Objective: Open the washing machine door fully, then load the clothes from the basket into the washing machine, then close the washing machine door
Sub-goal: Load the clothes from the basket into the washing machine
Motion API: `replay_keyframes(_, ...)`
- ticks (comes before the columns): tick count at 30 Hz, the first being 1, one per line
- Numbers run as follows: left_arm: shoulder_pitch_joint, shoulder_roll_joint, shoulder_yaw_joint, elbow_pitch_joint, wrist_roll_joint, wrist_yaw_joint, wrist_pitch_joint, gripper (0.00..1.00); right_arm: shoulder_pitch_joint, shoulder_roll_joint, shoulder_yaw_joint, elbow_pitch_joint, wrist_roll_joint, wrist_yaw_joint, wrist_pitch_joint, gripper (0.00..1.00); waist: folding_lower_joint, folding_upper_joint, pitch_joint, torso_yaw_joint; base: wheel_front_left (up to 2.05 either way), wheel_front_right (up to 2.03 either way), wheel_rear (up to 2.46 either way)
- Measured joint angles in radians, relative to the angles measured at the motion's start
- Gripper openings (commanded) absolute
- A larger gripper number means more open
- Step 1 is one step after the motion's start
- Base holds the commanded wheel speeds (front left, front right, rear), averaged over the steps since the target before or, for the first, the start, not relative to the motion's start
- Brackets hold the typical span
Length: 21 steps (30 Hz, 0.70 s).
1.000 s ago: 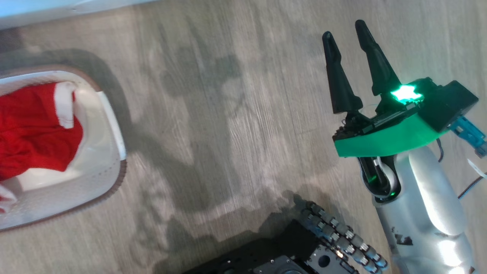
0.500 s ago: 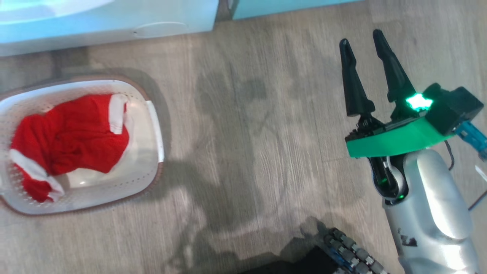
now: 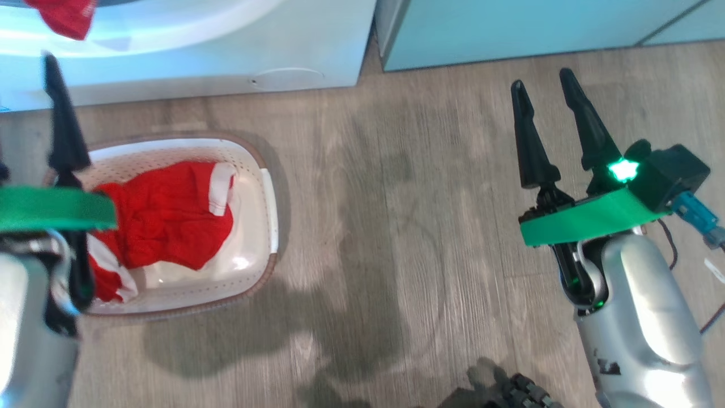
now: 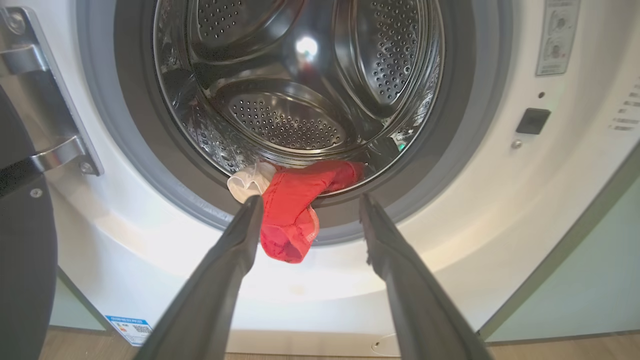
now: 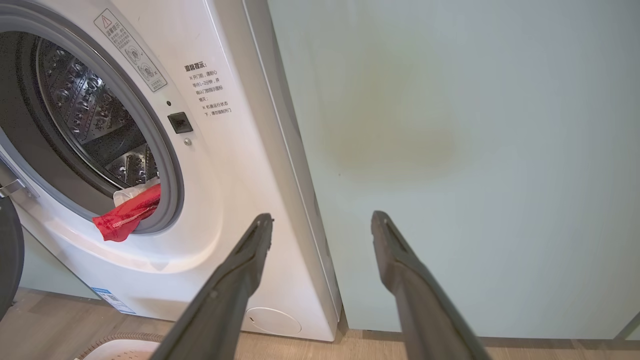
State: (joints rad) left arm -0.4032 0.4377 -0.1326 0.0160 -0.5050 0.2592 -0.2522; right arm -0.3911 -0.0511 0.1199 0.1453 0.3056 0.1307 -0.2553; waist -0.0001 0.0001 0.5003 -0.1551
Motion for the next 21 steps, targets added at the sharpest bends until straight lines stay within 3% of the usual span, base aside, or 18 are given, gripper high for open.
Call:
replay_keyframes(7, 0.131, -0.043, -0.026, -0.072, 0.024, 0.010, 0.000, 1.00, 0.048, 0.000, -0.023, 0.027, -0.033, 0.000, 0.000, 1.00, 0.0000, 0.0000, -0.063, 0.038, 0.00, 0.00, 0.00)
replay_keyframes(21, 0.257, -0.089, -0.086, -0.036, 0.078, -0.045, 0.000, 1.00, 0.158, 0.000, -0.050, 0.031, -0.041, 0.000, 0.037, 1.00, 0.0000, 0.0000, -0.211, 0.080, 0.00, 0.00, 0.00)
